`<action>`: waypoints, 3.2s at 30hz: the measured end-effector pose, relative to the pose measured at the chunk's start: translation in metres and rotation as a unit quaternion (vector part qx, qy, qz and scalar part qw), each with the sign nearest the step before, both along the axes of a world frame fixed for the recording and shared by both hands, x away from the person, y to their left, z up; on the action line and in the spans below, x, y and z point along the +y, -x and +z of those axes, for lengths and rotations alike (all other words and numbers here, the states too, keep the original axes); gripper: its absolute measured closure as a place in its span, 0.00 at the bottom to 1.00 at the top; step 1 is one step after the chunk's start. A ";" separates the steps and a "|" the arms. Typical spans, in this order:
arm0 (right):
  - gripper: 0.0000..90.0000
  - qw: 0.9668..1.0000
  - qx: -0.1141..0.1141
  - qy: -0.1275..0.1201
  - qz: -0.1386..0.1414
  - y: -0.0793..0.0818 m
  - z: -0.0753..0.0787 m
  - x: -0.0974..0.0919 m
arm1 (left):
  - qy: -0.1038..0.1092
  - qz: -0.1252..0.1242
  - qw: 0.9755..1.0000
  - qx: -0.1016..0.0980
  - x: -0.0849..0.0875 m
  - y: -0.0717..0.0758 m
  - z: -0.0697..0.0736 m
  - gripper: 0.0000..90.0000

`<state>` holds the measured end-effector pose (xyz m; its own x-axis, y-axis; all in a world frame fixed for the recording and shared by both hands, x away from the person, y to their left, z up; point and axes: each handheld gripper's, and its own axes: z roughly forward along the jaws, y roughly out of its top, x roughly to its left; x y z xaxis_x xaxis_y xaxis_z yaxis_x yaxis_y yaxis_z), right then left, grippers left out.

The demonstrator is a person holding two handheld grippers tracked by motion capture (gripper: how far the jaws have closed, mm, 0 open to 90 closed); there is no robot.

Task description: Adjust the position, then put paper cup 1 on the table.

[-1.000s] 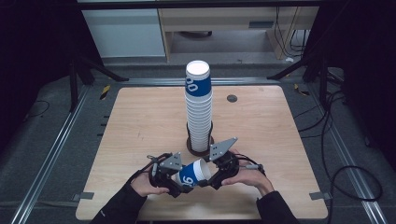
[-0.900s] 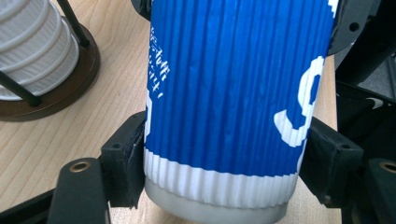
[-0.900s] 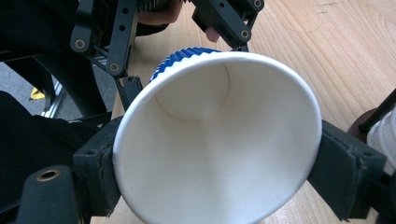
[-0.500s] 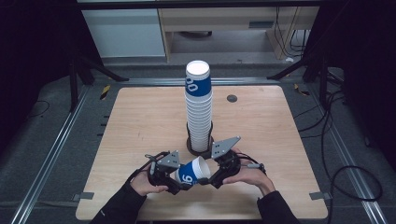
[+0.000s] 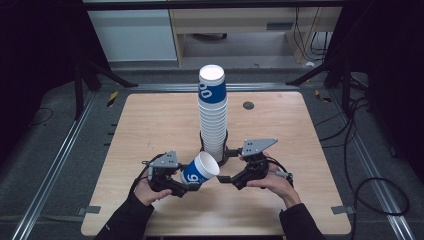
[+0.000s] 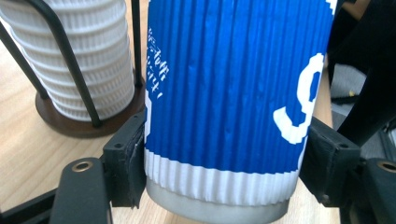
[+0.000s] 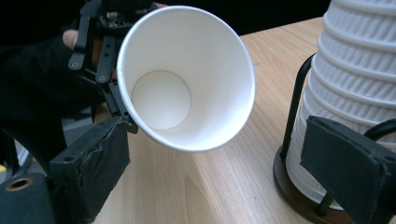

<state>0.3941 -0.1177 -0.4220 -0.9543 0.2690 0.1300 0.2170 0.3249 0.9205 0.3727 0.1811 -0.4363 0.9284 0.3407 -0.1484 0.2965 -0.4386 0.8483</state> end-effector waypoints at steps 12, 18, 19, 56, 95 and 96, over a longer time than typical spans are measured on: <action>0.09 0.999 0.017 -0.031 0.020 0.003 0.001 0.005 | 0.021 -0.010 1.000 -0.018 -0.010 0.007 0.003 0.30; 0.09 0.998 0.029 -0.033 0.034 0.004 -0.002 0.013 | 0.019 -0.013 0.999 -0.024 -0.016 0.011 0.002 0.30; 0.09 0.998 0.030 -0.034 0.036 0.004 -0.002 0.014 | 0.019 -0.015 0.999 -0.023 -0.017 0.011 0.001 0.30; 0.22 0.998 0.016 -0.051 0.012 0.005 0.010 -0.002 | -0.002 -0.003 1.000 -0.018 -0.018 0.012 -0.002 0.23; 0.22 0.955 -0.023 0.047 -0.293 -0.020 0.029 -0.076 | -0.039 0.195 0.980 0.010 0.043 -0.025 -0.011 0.19; 0.22 0.952 -0.020 0.053 -0.301 -0.022 0.029 -0.077 | -0.039 0.196 0.980 0.010 0.044 -0.025 -0.011 0.19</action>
